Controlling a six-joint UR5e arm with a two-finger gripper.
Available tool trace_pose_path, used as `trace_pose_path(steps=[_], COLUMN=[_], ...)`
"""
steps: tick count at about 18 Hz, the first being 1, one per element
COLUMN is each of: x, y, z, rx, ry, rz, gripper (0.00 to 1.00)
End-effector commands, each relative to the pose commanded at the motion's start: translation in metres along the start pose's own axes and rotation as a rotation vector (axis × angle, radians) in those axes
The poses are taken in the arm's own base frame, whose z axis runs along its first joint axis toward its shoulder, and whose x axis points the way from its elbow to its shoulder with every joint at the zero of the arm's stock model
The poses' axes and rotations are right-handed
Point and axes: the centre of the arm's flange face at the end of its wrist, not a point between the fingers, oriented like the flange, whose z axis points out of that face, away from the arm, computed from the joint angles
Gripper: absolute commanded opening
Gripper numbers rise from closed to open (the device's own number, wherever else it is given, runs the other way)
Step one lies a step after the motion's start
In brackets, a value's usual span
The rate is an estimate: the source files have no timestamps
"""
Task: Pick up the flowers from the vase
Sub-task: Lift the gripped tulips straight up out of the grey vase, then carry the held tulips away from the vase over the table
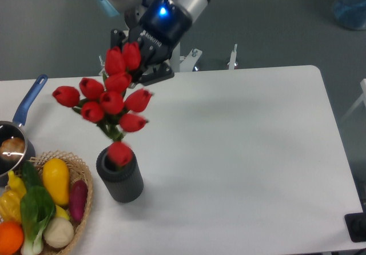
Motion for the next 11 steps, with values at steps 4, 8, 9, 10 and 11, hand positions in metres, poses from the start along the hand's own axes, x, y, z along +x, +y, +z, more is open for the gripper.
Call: trace_pose_path(steps=[4,8,9,10,11], x=[-0.016,-0.056,-0.062,-0.071,-0.084], y=[0.009,0.044,0.05,0.059,0.075], z=[-0.017,-0.042,-0.047,-0.054,-0.058], rx=[-0.019,-0.142,-0.163,-0.188,-0.217], ry=[-0.06,-0.216,-0.238,-0.259,-0.277], rz=[-0.022,-0.06,-0.039,-0.018,-0.028], gripper=[0.0,0.0,0.0,0.0,0.0])
